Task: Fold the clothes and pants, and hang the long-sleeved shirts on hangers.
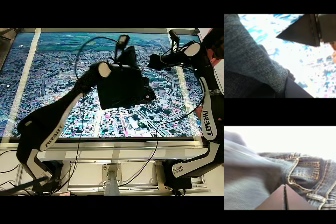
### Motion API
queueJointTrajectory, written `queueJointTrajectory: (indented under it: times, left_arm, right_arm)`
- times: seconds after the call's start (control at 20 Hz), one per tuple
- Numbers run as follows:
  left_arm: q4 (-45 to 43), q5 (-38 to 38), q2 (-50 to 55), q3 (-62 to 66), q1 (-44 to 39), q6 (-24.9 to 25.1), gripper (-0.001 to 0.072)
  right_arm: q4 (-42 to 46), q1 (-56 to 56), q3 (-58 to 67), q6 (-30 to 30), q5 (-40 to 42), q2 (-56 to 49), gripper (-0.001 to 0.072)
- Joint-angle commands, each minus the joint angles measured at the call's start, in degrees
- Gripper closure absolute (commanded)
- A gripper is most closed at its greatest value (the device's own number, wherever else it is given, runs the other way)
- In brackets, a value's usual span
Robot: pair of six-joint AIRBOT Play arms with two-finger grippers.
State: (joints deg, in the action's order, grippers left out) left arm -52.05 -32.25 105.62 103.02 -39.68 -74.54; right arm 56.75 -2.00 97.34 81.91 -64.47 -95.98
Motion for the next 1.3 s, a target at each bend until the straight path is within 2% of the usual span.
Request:
queueJointTrajectory:
  times: [0.0,0.05,0.1,0.15,0.2,0.45,0.55,0.6,0.65,0.7,0.75,0.95,1.0,1.25]
  left_arm:
    - [0.04,6.62,4.48,0.0,-5.51,0.0,0.0673]
    - [0.02,6.6,5.38,0.0,-6.29,0.0,0.0628]
    - [0.04,6.54,5.99,0.0,-6.88,0.0,0.0461]
    - [0.04,6.51,6.08,-0.02,-7.19,0.0,0.0249]
    - [0.07,6.58,5.9,0.0,-7.43,0.0,0.0094]
    - [-0.07,6.29,3.34,0.0,-5.79,0.02,0.0078]
    - [-0.44,5.4,2.08,0.0,-3.93,0.0,0.0091]
    - [-0.44,4.11,1.64,0.0,-2.8,0.0,0.0196]
    - [-0.44,2.58,1.53,0.0,-1.7,0.02,0.0374]
    - [-0.46,0.5,1.55,-0.02,-0.5,0.02,0.0613]
    - [-0.48,-1.27,1.73,-0.02,0.55,0.02,0.0677]
    - [-0.42,-2.82,4.02,-0.02,2.25,0.0,0.0678]
    - [-0.39,-3.34,4.63,-0.02,1.97,0.0,0.0677]
    - [-1.11,-8.83,5.22,-0.02,1.07,0.02,0.0677]
  right_arm:
    - [1.01,-2.29,0.02,-0.02,-1.09,1.31,0.0656]
    - [1.09,-2.29,0.04,-0.11,-0.92,1.33,0.0656]
    - [1.14,-2.29,0.04,-0.15,-0.83,1.33,0.0657]
    - [1.4,-2.29,0.04,-0.2,-0.55,1.33,0.0657]
    - [1.81,-2.29,0.04,-0.42,0.04,1.33,0.0656]
    - [2.12,-2.29,0.04,-0.55,4.04,1.33,0.0657]
    - [2.16,-2.29,0.02,-0.63,4.02,1.2,0.0658]
    - [2.14,-2.29,0.02,-0.7,3.74,0.96,0.0659]
    - [1.84,-2.27,0.02,-0.76,2.6,0.48,0.0659]
    - [1.25,-2.23,0.02,-1.57,-0.04,-0.39,0.066]
    - [0.2,-2.19,0.02,-3.04,-3.41,-1.53,0.066]
    - [-0.59,-2.45,0.02,-4.28,-14.97,-8.33,0.066]
    - [-0.42,-2.78,0.02,-6.27,-17.68,-9.81,0.0659]
    - [12.33,-6.38,-3.58,-6.58,-22.97,-11.89,0.0658]
